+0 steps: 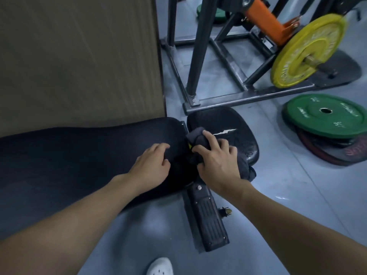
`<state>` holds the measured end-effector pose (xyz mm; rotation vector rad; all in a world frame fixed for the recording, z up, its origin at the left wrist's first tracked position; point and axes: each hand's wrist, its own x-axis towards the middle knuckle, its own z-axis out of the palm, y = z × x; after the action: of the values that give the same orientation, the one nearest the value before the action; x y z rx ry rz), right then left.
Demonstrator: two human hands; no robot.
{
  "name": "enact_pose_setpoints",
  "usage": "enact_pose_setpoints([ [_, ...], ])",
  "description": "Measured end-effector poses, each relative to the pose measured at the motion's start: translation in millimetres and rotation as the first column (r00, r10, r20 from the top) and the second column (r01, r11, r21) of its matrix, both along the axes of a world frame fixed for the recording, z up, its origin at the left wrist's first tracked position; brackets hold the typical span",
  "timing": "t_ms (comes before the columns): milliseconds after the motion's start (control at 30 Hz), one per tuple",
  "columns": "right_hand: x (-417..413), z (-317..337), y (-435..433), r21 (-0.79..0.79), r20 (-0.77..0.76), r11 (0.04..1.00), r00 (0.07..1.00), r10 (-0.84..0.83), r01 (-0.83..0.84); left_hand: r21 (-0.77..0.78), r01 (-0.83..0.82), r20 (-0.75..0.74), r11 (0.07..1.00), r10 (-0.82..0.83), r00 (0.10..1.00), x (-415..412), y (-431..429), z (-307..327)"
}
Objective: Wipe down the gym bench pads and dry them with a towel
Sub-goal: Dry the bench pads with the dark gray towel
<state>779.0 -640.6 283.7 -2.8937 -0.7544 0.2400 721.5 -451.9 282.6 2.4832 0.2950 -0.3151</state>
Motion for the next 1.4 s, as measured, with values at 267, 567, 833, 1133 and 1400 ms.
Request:
enact_pose_setpoints([
  [267, 54.9, -47.7, -12.6, -0.198, -0.007, 0.964, 0.983, 0.181, -0.179, 0.191, 0.127, 0.107, 0.973, -0.149, 0.983, 49.7, -17.1, -55.3],
  [567, 100.0, -58.9, 16.0, -0.117, 0.012, 0.986, 0.993, 0.118, -0.115, 0.198, 0.080, 0.146, 0.977, -0.110, 0.983, 58.2, -29.4, -65.9],
  [833, 147.3, -60.0, 45.1, -0.086, 0.042, 0.988, 0.990, 0.134, -0.131, 0.348, 0.194, -0.119, 0.917, -0.162, 0.980, 59.5, -54.0, -59.0],
  [1133, 100.1, -63.0, 4.6, 0.006, 0.134, 0.982, 0.973, 0.187, -0.189, 0.464, 0.172, -0.080, 0.869, -0.153, 0.985, 53.5, -73.8, -68.5],
  [1400, 155.4, -63.8, 13.0, -0.039, 0.076, 0.989, 0.986, 0.148, -0.145, 0.485, 0.110, 0.014, 0.868, -0.133, 0.991, 47.1, -80.6, -79.0],
])
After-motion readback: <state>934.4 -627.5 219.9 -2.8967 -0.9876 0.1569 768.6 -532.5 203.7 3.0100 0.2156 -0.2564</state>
